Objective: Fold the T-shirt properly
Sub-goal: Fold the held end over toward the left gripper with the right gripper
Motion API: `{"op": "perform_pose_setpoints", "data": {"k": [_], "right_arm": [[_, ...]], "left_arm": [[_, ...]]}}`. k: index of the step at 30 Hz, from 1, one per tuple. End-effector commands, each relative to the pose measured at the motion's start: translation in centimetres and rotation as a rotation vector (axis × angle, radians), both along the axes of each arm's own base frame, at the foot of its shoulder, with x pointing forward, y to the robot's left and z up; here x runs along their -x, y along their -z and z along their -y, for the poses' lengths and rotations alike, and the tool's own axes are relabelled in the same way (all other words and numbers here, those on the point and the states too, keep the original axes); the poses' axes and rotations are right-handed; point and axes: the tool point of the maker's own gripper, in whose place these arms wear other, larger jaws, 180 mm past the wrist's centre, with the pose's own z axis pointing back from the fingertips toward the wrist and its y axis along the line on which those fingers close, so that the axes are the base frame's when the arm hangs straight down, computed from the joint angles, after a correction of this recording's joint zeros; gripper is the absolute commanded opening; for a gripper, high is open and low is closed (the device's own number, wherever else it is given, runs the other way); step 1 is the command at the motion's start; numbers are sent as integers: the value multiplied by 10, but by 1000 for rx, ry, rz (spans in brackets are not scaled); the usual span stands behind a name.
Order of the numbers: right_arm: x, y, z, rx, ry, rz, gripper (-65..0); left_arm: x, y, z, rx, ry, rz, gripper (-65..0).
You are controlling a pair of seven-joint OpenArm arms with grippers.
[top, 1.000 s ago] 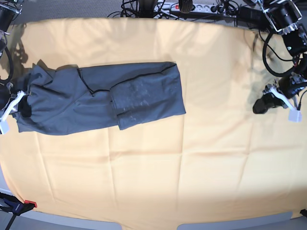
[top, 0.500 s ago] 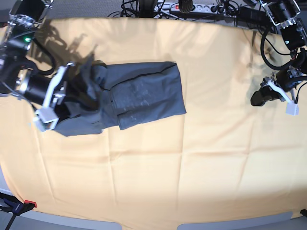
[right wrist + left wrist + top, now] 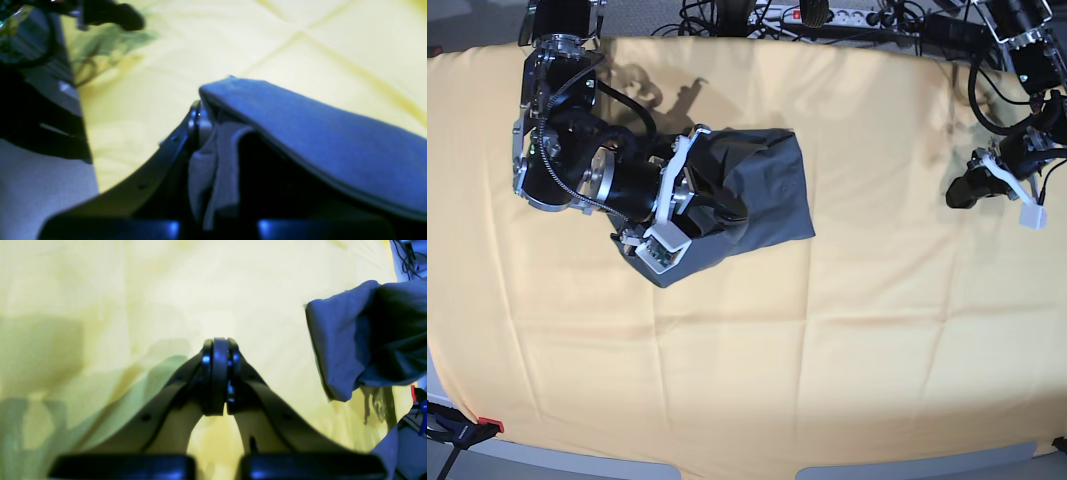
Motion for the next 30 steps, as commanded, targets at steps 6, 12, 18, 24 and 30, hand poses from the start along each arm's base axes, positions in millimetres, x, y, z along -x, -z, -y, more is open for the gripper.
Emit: {"op": "perform_pose_setpoints", "data": {"k": [6,12,18,24,30], "right_arm": [[-4,-19,-29,-67,-20,80,-601],[10,1,-72,-48,-194,7,-194],[0,6,-71,114,-248,45,-197],[-37,-26,-37,33,-120,82,-198],[-60,-42,14,-50,37,78,-515]], "left_arm": [[-8,-16,-3,-1,-1,56,-650],[-8,-16,-3,-1,-1,57,-650],[-8,-16,-3,-2,-1,56,-650],[-8,-15,-4,-9,0,53,-650],[-7,-16,-3,-19,16,67,-650]]}}
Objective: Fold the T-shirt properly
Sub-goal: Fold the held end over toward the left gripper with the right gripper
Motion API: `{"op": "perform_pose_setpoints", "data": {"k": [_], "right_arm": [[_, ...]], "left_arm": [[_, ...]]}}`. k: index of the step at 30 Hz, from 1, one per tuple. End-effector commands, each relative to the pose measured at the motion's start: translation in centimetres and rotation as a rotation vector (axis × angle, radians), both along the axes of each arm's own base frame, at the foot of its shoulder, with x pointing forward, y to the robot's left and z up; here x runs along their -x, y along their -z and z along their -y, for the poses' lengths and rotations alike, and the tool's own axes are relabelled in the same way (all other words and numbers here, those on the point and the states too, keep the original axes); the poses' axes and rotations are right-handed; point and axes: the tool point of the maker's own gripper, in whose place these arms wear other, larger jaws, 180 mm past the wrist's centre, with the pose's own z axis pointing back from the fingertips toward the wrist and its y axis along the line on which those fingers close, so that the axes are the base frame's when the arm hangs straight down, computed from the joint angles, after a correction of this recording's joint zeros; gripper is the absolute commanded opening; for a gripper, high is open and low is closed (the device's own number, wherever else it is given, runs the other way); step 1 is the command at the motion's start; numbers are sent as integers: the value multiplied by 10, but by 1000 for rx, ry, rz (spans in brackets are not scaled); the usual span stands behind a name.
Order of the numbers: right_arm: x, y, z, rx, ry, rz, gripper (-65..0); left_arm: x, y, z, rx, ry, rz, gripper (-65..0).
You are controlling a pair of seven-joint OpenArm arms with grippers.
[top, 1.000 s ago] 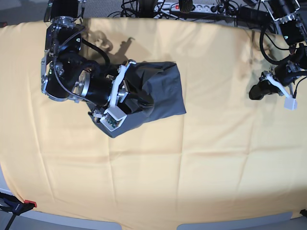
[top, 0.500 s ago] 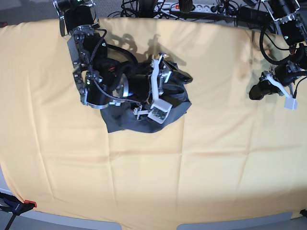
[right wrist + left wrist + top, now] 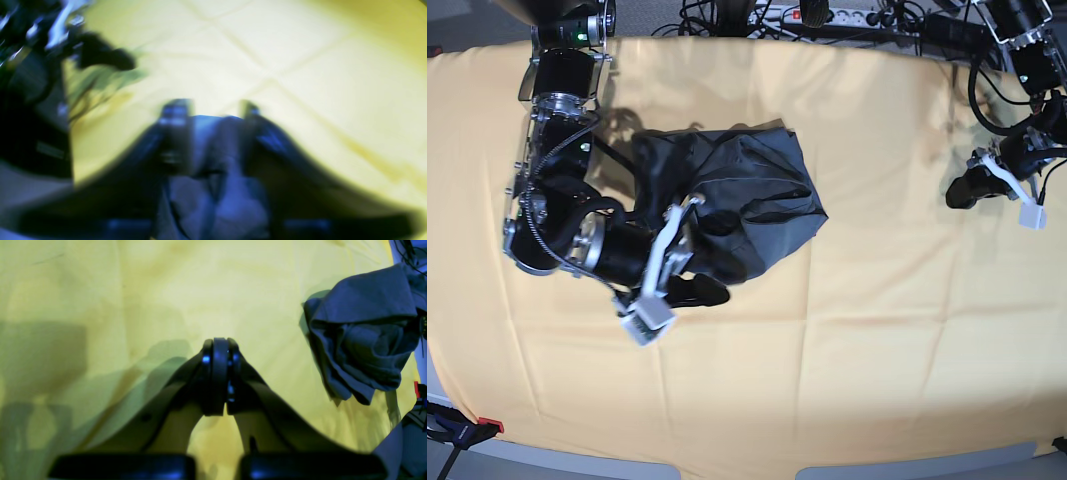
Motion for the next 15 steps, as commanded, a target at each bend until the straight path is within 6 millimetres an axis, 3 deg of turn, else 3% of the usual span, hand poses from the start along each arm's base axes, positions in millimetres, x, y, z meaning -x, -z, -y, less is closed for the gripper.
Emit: {"op": "perform_pose_setpoints", "data": {"k": [1,8,13,14,15], "right_arm": [[0,-9,1,-18,-4,31,-633],[13,28,30,94,33,-43,-650],[11,36,51,173,56,-43,-650],[11,36,51,173,55,-43,-627],[12,34,50,161,48,-43,-547]], "left_arm": [[-8,-16,-4,-6,-2,54,-650],[-10,-19,-4,4,-11,76,-650],[-11,-20,-4,5,-14,79,-650],[-11,-20,-4,5,-14,79,-650],[-11,-20,-4,5,-14,79,-650]]}}
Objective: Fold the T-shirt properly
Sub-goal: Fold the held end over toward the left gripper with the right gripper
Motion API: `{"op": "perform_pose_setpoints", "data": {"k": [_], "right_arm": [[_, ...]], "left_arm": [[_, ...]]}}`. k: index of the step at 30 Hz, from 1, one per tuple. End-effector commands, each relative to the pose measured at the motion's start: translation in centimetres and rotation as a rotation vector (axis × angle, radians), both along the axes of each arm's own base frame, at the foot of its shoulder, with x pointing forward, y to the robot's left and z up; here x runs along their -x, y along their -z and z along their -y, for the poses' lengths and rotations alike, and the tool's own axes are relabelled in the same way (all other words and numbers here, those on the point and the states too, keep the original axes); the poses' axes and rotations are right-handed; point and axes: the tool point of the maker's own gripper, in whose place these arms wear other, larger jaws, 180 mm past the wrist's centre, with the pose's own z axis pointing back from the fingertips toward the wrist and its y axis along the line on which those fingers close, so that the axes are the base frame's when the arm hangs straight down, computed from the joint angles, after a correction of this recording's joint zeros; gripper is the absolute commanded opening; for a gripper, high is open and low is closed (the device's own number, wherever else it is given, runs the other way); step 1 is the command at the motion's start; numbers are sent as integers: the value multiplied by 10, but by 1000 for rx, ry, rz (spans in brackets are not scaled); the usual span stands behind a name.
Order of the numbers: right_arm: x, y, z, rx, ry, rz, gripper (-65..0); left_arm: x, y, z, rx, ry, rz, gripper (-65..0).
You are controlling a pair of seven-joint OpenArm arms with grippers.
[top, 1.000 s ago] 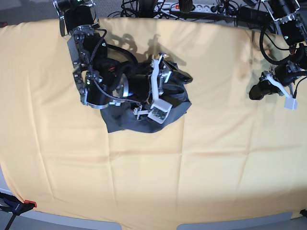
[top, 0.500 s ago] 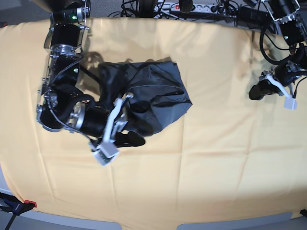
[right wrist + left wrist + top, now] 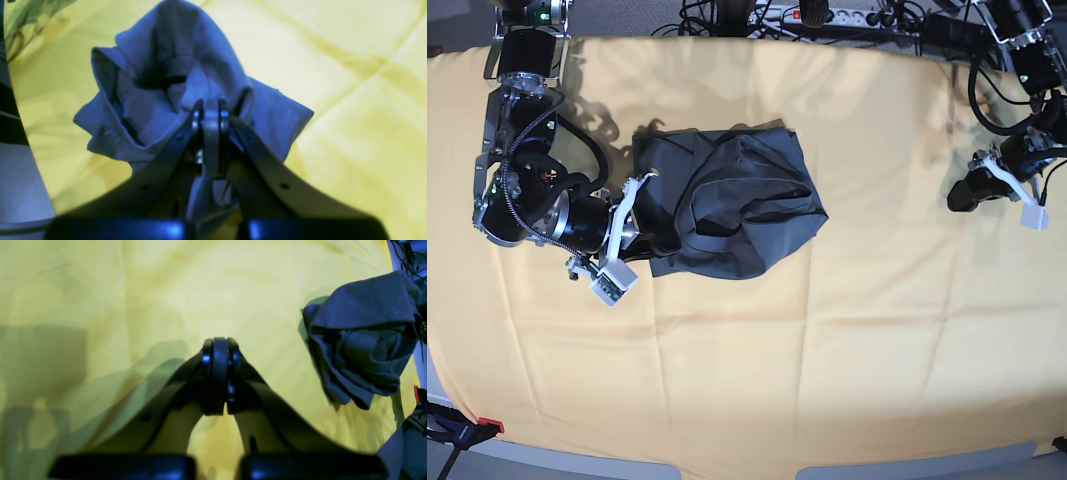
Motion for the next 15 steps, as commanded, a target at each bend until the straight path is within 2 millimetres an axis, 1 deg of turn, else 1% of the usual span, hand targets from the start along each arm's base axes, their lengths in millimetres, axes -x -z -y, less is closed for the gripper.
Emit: {"op": "perform_pose_setpoints", "data": {"k": [1,2,3,4,7,9,12,15], "right_arm": [[-5,-21,-6,-57,-16,55,-453],[-4,-24,-9,-81,-26,55,-360],[-3,-27,-13,-105,-35,55,-286],[-1,-31,-17,-137,-48,55,-246],[4,-42,-32,-221,-79,56,-243],[4,-41,-39,-230,-79,54,-243],[4,-33,-55,-192,-94,56,-243],[3,-15,-68,-105,-107,66,-243]], "left_arm": [[-8,-17,-3,-1,-1,57,-650],[-8,-17,-3,0,-1,58,-650],[-8,-17,-3,0,-2,58,-650],[-8,-17,-3,0,-2,60,-650],[-8,-17,-3,0,-3,60,-650],[-8,-17,-3,0,-3,59,-650],[-8,-17,-3,0,-3,60,-650],[-8,-17,-3,0,-3,60,-650]]}}
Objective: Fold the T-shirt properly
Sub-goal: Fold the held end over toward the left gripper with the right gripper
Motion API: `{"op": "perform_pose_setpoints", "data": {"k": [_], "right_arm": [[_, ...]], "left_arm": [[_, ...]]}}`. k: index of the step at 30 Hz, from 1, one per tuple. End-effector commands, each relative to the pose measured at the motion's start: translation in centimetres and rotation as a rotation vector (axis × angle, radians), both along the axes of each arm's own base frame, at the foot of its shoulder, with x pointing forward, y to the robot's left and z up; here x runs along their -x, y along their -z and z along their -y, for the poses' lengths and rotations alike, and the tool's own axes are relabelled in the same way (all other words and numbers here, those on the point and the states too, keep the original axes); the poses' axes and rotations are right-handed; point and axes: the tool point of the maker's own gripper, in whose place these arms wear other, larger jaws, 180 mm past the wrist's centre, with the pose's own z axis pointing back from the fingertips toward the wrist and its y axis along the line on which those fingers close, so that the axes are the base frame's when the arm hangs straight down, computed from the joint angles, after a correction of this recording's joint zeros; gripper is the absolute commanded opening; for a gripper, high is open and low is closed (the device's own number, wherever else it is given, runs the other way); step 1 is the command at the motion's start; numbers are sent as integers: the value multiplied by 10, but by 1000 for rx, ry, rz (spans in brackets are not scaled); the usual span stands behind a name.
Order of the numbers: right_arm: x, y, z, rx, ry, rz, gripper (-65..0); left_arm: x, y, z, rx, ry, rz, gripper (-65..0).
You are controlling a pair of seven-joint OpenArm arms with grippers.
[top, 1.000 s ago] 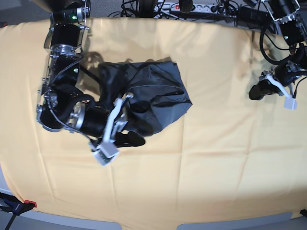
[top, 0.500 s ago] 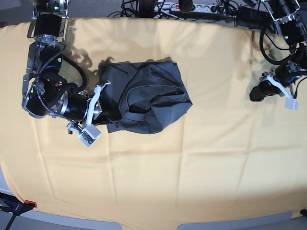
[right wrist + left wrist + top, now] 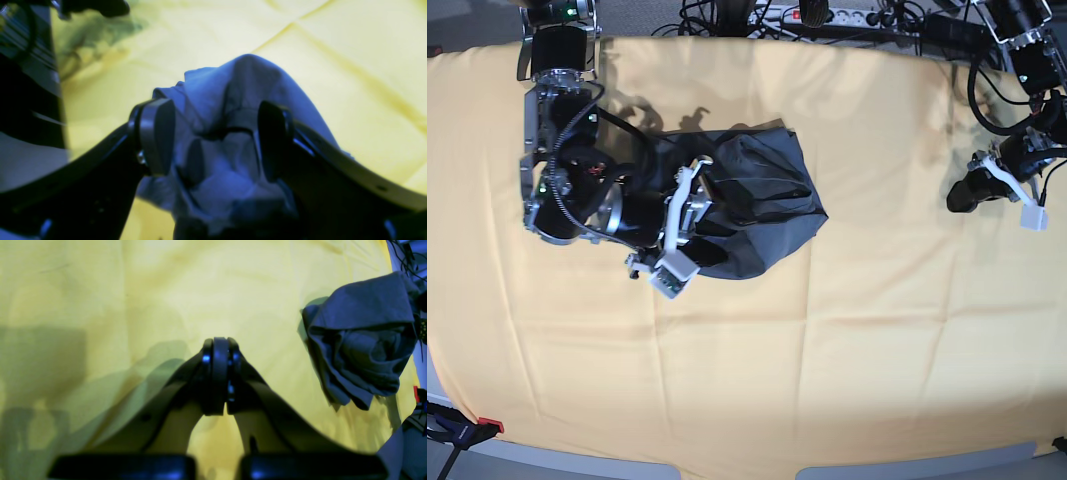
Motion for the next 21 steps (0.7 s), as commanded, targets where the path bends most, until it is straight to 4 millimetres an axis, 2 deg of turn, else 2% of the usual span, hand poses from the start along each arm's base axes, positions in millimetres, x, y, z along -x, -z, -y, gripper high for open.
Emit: {"op": "perform_pose_setpoints", "data": {"k": [1,3,7,9,13,19,21], "right_arm": [[-6,-9,-4,1,-6,45,-243],[-4,0,-9,55,-21,52,-243],[-9,3,-10,95,-7,94,-249],[-14,4,-8,103,10,112,-295],[-17,10,-7,102,21,105,-460],[-17,12,-8,94,21,94,-475],[-18,8,-10,73,24,106,-523]], "left_arm": [[-8,-17,-4,-3,-1,56,-650],[-8,-17,-4,-4,-1,56,-650],[-7,-16,-4,-4,0,54,-650],[-7,-16,-3,-5,3,50,-650],[-6,-15,-3,-6,6,44,-650],[-6,-15,-3,-6,7,44,-650],[-6,-15,-3,-6,6,44,-650]]}}
